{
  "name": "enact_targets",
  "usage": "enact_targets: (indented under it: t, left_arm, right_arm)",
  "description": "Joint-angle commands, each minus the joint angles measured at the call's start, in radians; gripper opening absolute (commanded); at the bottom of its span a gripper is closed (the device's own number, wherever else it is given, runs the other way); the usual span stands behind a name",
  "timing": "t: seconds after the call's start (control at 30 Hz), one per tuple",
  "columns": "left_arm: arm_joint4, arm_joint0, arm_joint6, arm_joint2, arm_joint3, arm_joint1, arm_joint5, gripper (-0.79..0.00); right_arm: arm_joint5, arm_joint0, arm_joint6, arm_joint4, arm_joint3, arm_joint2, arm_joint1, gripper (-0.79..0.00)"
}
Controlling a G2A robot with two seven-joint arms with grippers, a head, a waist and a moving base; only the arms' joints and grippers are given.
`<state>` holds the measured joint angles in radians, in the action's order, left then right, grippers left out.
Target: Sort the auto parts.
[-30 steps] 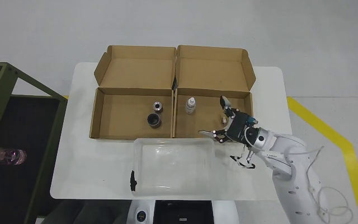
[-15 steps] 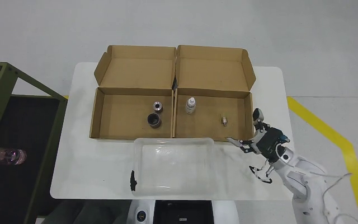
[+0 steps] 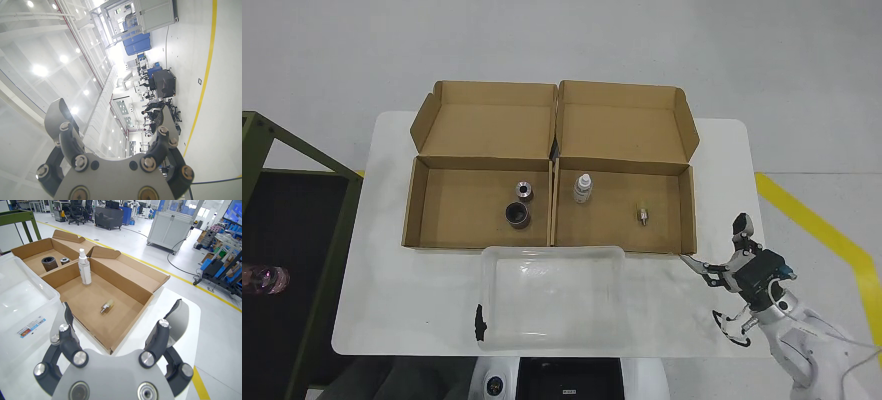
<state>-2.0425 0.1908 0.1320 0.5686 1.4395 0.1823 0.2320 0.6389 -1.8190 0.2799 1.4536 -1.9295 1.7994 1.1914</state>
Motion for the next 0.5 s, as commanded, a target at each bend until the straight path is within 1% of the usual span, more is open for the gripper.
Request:
enact_targets:
  t: [0.0,0.33,0.47]
  left_arm:
    - [0.000,0.000,0.000,0.000,0.000,0.000,0.000,0.000]
    - [0.000,0.000,0.000,0.000,0.000,0.000,0.000,0.000]
    - [0.000,0.000,0.000,0.000,0.000,0.000,0.000,0.000]
  right_arm:
    - [-0.006,-0.006,0.006,0.000,0.003,0.006,-0.001,0.000]
    - [-0.043,-0.024,0.022,0.017,0.010,0.018,-0.005,0.000]
    - [-0.044,-0.024,0.022,0.017,0.010,0.018,-0.005,0.000]
